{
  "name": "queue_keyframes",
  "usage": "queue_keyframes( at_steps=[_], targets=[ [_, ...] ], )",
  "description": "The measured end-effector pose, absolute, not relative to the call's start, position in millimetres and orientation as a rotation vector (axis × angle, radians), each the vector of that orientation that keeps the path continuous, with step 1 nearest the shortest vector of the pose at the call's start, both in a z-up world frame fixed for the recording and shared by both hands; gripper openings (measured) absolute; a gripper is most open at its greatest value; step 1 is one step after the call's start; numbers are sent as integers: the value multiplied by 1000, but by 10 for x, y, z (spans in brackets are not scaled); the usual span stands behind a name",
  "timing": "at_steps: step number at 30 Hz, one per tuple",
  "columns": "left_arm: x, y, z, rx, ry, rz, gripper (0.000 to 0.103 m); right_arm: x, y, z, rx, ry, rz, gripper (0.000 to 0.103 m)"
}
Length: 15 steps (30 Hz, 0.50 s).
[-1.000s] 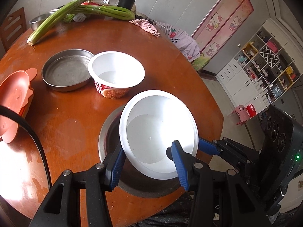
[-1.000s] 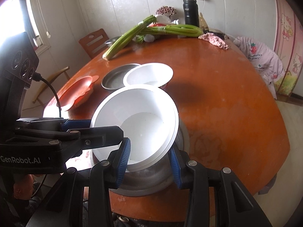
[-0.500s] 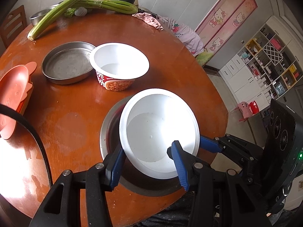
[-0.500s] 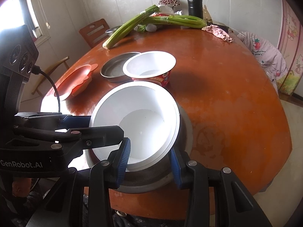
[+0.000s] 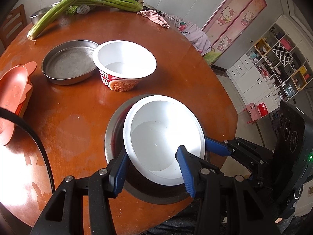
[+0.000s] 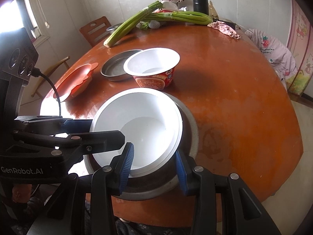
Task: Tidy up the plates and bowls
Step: 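Lower the white bowl into the steel bowl and open the left tool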
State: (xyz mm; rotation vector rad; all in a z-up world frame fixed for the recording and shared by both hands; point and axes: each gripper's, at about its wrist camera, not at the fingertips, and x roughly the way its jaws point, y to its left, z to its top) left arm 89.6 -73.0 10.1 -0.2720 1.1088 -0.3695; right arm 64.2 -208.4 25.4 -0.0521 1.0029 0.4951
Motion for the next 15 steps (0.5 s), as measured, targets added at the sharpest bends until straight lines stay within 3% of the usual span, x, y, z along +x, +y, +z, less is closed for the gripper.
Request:
queue_keyframes(
  at_steps=[15],
  targets=[
    [805, -583, 185, -296, 1065, -366, 49, 591, -2089, 328, -114, 938, 442, 42]
  ],
)
